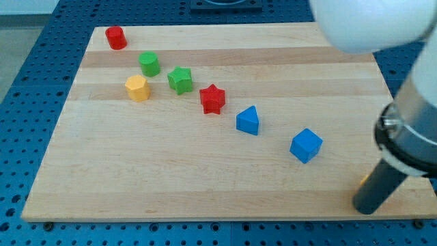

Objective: Slide the yellow hexagon to the green star

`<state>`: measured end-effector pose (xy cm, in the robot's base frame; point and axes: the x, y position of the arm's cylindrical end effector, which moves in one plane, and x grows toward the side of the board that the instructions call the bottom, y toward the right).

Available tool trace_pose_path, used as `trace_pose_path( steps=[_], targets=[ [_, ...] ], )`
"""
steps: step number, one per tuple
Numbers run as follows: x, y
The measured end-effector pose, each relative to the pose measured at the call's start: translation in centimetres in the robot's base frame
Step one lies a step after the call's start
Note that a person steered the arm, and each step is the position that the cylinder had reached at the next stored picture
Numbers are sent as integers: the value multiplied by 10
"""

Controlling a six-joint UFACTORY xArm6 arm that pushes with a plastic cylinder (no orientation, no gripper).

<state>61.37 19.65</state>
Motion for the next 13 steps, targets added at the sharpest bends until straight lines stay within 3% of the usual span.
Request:
trace_pose_path(
  steps=[1, 2, 3, 4, 5, 6, 7, 9, 10, 11, 13],
  targets=[
    [3, -87],
    [-11, -246],
    [-55, -365],
    [-132, -463],
    [-204, -499],
    [-253, -438],
    [-244, -397],
    [-136, -263],
    [-149, -288],
    [-204, -295],
    [-240, -340]
  ],
)
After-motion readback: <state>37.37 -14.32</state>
